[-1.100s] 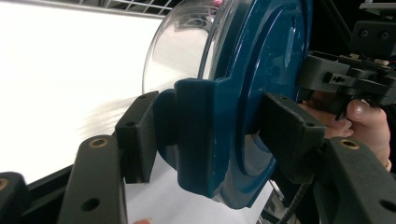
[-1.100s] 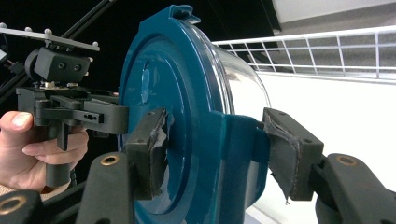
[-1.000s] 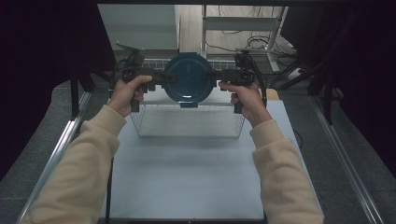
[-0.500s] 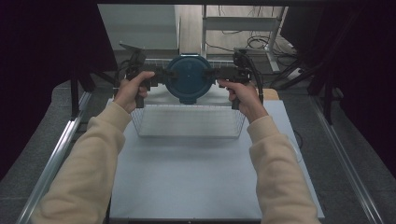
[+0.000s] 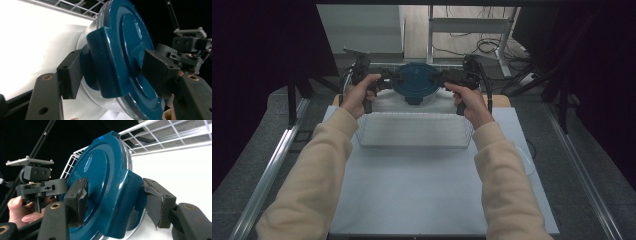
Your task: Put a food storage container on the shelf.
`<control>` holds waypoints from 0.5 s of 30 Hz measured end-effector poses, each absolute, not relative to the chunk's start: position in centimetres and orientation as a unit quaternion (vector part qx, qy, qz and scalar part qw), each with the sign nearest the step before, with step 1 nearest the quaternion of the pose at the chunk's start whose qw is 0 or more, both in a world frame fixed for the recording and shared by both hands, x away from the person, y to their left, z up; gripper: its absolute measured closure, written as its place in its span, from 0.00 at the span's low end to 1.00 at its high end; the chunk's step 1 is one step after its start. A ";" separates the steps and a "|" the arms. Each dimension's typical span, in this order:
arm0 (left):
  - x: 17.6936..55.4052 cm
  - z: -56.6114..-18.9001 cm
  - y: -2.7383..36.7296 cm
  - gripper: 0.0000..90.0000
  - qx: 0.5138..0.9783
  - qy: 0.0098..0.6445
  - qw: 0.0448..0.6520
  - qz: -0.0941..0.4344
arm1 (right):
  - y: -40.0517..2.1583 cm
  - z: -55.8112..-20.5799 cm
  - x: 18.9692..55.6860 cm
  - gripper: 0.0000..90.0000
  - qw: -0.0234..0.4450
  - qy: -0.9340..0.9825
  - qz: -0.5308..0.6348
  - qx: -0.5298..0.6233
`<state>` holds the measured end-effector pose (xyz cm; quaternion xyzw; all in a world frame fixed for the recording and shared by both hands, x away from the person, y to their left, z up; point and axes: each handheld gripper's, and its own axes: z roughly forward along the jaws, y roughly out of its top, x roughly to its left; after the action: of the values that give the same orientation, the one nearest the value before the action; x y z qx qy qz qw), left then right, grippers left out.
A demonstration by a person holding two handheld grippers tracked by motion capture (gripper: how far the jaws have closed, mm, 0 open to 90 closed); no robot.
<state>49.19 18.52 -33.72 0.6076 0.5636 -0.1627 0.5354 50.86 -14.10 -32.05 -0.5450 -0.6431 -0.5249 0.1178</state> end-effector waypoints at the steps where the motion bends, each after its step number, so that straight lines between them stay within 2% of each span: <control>1: 49.2 -33.8 18.5 0.39 0.607 0.562 0.537 -0.161 | -14.2 -32.2 50.9 0.43 0.123 -0.640 -0.526 -0.547; 4: 49.2 -33.8 18.5 0.39 0.604 0.562 0.541 -0.160 | -14.4 -32.5 50.9 0.43 0.125 -0.637 -0.531 -0.544; 7: 49.1 -33.8 18.3 0.39 0.605 0.563 0.543 -0.152 | -14.0 -32.3 50.6 0.38 0.107 -0.643 -0.529 -0.543; 12: 48.3 -33.1 18.2 0.27 0.611 0.561 0.548 -0.110 | -13.1 -31.5 49.6 0.17 0.036 -0.674 -0.511 -0.533; 13: 47.9 -32.8 18.2 0.24 0.615 0.562 0.545 -0.094 | -13.1 -31.1 48.9 0.12 0.000 -0.687 -0.501 -0.526; 15: 47.0 -32.2 18.3 0.23 0.623 0.556 0.546 -0.065 | -13.1 -30.8 48.5 0.11 -0.016 -0.695 -0.498 -0.518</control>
<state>47.03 18.32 -32.24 0.6235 0.5558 -0.0653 0.5460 48.50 -13.14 -30.76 -0.5183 -0.6950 -0.4980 -0.0160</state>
